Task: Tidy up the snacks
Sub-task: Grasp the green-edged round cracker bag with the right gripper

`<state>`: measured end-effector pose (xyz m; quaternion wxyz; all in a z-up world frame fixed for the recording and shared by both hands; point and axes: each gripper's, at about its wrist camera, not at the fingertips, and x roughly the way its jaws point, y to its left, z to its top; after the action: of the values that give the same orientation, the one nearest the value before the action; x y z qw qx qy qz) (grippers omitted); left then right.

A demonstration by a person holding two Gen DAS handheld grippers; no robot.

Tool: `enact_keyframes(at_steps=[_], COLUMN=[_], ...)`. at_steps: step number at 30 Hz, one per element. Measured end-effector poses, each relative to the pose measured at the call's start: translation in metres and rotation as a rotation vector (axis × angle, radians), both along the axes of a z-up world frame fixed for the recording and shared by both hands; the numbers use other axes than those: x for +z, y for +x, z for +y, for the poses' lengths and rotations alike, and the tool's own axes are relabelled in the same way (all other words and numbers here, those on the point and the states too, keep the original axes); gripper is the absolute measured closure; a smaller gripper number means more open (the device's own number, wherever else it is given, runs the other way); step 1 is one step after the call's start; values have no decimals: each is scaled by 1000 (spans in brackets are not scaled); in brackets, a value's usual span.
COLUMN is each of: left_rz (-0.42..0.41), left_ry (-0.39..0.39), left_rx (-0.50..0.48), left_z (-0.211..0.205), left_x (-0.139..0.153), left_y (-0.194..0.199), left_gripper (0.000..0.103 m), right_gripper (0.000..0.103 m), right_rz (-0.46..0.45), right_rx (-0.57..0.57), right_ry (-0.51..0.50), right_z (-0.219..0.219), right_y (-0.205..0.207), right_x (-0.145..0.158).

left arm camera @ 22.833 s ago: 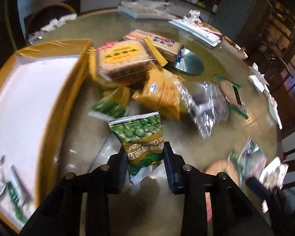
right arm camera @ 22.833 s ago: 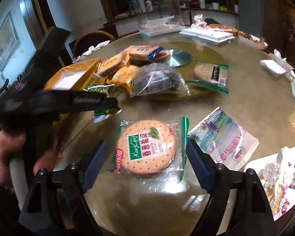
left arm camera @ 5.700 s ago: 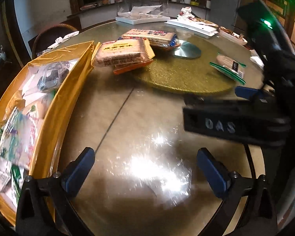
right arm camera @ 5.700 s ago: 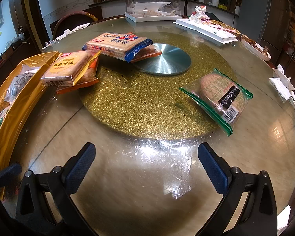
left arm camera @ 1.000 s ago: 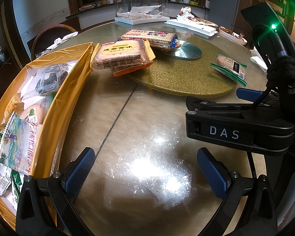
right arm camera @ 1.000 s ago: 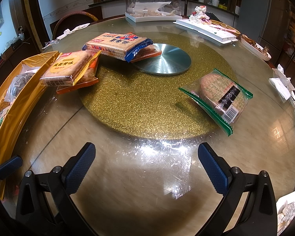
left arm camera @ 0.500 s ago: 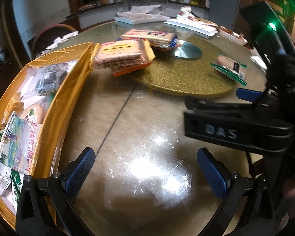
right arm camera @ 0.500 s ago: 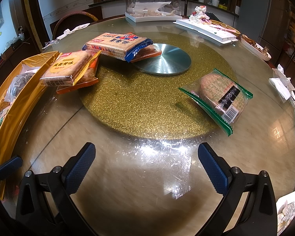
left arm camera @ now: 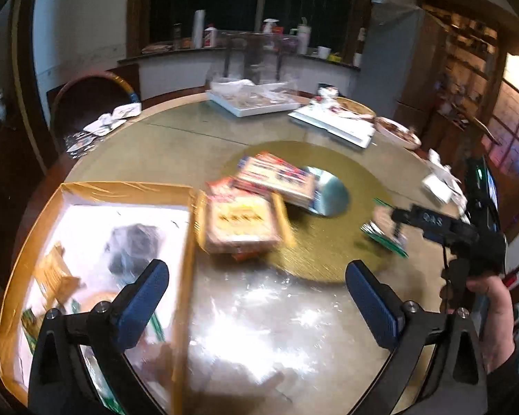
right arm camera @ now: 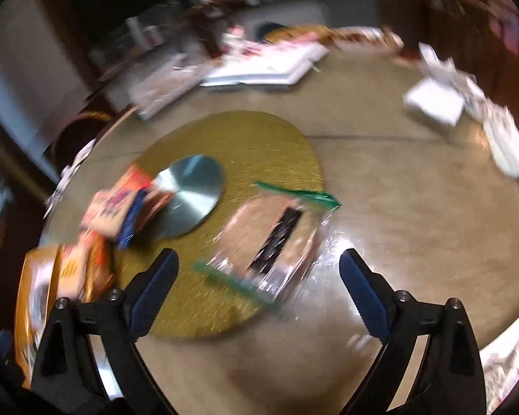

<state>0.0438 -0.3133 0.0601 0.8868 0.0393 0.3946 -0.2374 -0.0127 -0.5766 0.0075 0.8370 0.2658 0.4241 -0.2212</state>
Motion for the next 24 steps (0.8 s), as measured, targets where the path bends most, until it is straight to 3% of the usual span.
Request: enact_keyframes(at_steps=[3,9,14,16,18,21,24], left_rz=[36,71,72,106,131,102,124], left_ry=[-24,-2,79,106,127,223,292], left_rx=[33,57,24,0,-22,-75,-143], left_z=[11,13,-24,-40,-53,-79,-94], left_x=[-1,-3,-6,-10,-14,-18,-32], left_y=[20,43,68,81,90,99,109], left_gripper=[1,1,1,1,2,2,2], right_gripper=[13,13,12,13,16,21,24], right_rz=[25,69,118,151,165,172,170], right_rx=[-11,-73,-64,-38,-10,30,73], right_ry=[59,4,-69,-115,-144,-144,-139], right_z=[-9,-7,1,8,14,19,24], right_y=[14,26,51,54,50,35,15], right_x=[-13,-18,-22,-24,-25,-23,-21])
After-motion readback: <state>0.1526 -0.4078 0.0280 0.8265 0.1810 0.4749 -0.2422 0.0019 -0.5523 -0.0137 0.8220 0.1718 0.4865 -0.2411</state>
